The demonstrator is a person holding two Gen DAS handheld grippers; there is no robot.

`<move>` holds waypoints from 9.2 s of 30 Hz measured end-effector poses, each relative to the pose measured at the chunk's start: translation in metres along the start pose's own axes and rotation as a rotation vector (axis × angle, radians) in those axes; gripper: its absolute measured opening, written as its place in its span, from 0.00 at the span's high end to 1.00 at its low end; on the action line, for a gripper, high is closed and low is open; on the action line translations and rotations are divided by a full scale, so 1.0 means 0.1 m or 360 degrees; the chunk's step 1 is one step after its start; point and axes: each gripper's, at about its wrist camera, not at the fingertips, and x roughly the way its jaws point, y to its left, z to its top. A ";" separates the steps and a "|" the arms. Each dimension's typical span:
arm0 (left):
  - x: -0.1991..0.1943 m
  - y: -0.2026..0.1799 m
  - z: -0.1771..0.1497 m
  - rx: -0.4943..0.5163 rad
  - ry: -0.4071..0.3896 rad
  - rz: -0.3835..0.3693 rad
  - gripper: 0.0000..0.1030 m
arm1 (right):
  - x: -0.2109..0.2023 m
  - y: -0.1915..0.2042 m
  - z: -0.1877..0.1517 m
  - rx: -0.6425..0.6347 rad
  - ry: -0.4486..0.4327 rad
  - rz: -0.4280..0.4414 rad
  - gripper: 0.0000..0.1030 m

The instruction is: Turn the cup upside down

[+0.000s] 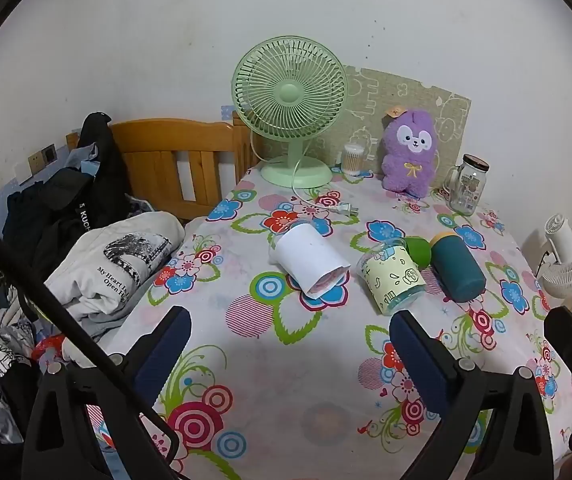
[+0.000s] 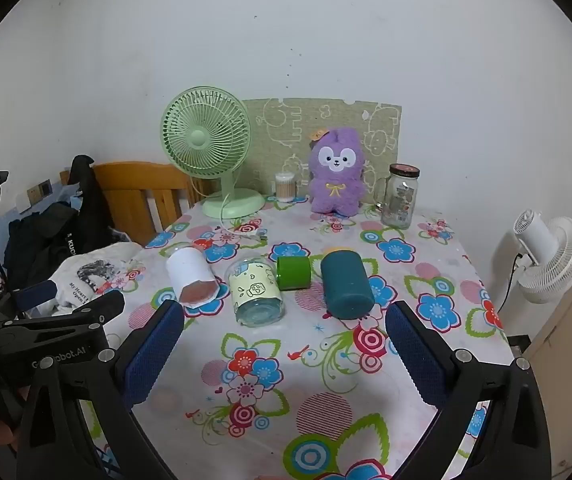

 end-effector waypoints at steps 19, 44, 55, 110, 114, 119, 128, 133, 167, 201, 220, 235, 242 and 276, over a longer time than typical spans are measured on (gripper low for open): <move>0.00 0.00 0.00 -0.0007 0.0009 -0.0007 0.02 | 0.01 0.00 0.01 0.0009 0.0002 0.0008 0.01; 0.00 0.00 0.00 -0.0010 0.0014 -0.0014 0.02 | 0.04 0.01 -0.02 0.0031 0.0023 0.0034 0.01; -0.01 0.00 0.00 -0.0012 0.0012 -0.0014 0.02 | 0.04 0.02 -0.03 0.0037 0.0034 0.0045 0.01; 0.38 -0.07 0.13 0.0001 0.0086 -0.0045 0.02 | 0.51 -0.11 0.11 0.0094 0.0167 0.0077 0.01; 0.50 -0.09 0.17 0.0007 0.0105 -0.0039 0.02 | 0.63 -0.09 0.13 0.0073 0.0187 0.0079 0.01; 0.74 -0.07 0.21 0.0003 0.0160 -0.0027 0.02 | 0.87 -0.05 0.17 0.0034 0.0232 0.0081 0.01; 1.24 -0.10 0.29 0.0008 0.0260 -0.0028 0.02 | 1.36 0.03 0.18 -0.0082 0.0331 0.0087 0.01; 1.48 -0.12 0.31 0.0007 0.0309 -0.0013 0.02 | 1.67 0.04 0.15 -0.0111 0.0429 0.0105 0.01; 1.94 -0.03 0.30 0.0014 0.0403 0.0080 0.02 | 2.43 0.28 -0.11 -0.0202 0.0726 0.0324 0.40; 0.85 -0.43 -0.21 0.0134 0.0322 -0.0101 0.02 | 0.98 -0.08 -0.59 -0.0154 0.0648 0.0130 0.40; 0.75 -0.52 -0.43 0.0153 0.0360 -0.0137 0.02 | 0.79 -0.11 -0.99 -0.0287 0.0859 -0.0008 0.40; 0.77 -0.52 -0.44 0.0145 0.0393 -0.0165 0.02 | 0.76 -0.17 -0.89 -0.0152 0.0815 0.0096 0.21; 0.63 -0.72 -0.42 0.0188 0.0356 -0.0190 0.02 | 0.57 -0.31 -0.84 -0.0095 0.0737 0.0122 0.21; 0.40 -1.90 -0.80 0.0221 0.0415 -0.0290 0.01 | -0.06 -1.72 -1.17 0.0180 0.0618 -0.0005 0.21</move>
